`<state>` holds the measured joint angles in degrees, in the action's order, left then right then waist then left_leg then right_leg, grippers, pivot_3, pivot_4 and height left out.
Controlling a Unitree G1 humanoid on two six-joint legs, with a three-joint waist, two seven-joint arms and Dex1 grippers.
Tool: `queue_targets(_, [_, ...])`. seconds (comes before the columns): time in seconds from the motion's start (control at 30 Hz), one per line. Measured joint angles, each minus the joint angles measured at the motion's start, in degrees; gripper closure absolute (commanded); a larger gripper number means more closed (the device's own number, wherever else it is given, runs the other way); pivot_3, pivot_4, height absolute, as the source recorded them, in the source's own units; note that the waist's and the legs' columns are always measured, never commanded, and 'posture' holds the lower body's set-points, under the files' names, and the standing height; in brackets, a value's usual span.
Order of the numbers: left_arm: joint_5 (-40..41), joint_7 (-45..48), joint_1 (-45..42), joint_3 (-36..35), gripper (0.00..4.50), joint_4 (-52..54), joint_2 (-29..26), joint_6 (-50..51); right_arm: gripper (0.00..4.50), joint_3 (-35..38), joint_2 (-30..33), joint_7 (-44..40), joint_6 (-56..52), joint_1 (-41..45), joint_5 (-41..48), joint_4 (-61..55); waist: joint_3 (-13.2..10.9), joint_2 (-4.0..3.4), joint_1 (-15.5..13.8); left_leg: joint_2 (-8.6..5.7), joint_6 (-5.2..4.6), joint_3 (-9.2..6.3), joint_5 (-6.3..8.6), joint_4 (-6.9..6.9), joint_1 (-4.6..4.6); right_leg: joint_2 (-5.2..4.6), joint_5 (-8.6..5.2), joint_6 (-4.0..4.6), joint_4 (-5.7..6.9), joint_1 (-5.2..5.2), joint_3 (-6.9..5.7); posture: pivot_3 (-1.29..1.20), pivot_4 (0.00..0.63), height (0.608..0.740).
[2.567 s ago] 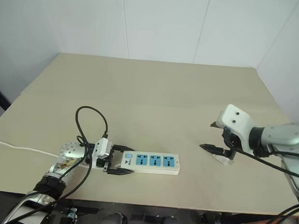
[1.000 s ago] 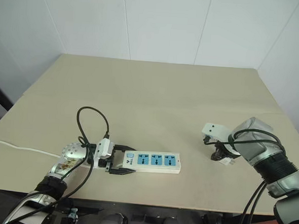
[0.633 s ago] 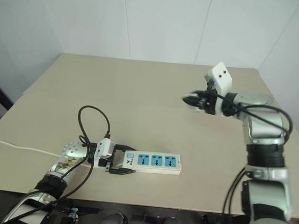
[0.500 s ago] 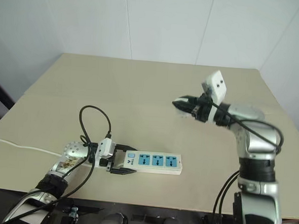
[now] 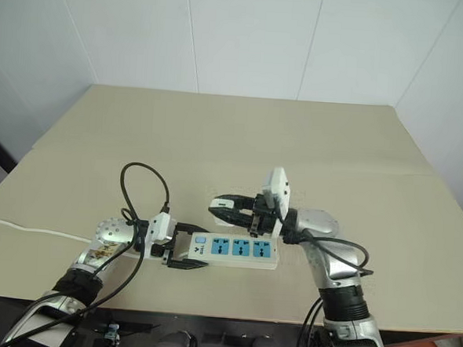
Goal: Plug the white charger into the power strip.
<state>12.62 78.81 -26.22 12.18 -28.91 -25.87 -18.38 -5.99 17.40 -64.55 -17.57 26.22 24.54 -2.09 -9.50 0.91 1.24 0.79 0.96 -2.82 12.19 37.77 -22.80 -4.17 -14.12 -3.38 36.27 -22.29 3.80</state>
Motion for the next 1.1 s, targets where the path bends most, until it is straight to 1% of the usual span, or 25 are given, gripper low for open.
queue_targets(0.1, [0.02, -0.01, 0.16, 0.0, 1.17, 0.22, -0.16, 0.22, 3.32, -2.19, -0.64, -0.51, 3.41, -0.54, -1.63, 2.9, 0.0, 0.0, 0.02, 0.0, 0.0, 0.0, 0.0, 0.0, 0.0, 0.01, 0.0, 0.0, 0.01, -0.01, 0.0, 0.0, 0.15, 0.74])
queue_targets(0.33, [0.08, -0.01, 0.34, 0.01, 1.17, 0.71, -0.26, 1.12, 3.32, -4.5, -0.99, -0.64, 9.48, -1.0, -4.3, 7.09, 0.0, 0.0, 0.02, 0.02, 0.0, -0.01, 0.0, -0.01, 0.0, 0.02, -0.01, 0.01, -0.01, -0.02, 0.0, 0.0, 0.15, 0.74])
queue_targets(0.5, [0.17, 0.05, 0.42, 0.02, 1.17, 0.82, -0.38, 1.44, 3.32, -5.2, -1.11, -1.03, 12.09, -1.42, -5.28, 7.81, 0.0, 0.0, 0.02, 0.02, 0.0, 0.0, 0.0, -0.01, 0.01, 0.03, -0.01, 0.01, 0.0, -0.01, 0.0, 0.0, 0.15, 0.74])
queue_targets(0.8, [0.23, 0.02, 0.59, 0.04, 1.17, 1.11, -0.75, 2.17, 3.32, -5.47, -2.06, -0.42, 16.06, -1.13, -5.71, 11.18, 0.05, 0.04, 0.22, 0.04, 0.0, 0.0, 0.0, -0.02, 0.11, 0.05, -0.02, 0.01, 0.01, 0.06, 0.02, 0.0, 0.15, 0.74])
queue_targets(1.1, [0.27, -0.03, 0.74, 0.04, 1.17, 1.32, -1.03, 2.27, 3.32, -6.17, -2.49, -0.47, 16.97, -0.75, -6.28, 13.09, 0.08, 0.07, 0.8, 0.05, 0.0, 0.0, 0.0, -0.04, 0.17, 0.06, -0.03, 0.02, 0.01, 0.09, 0.04, 0.0, 0.15, 0.74])
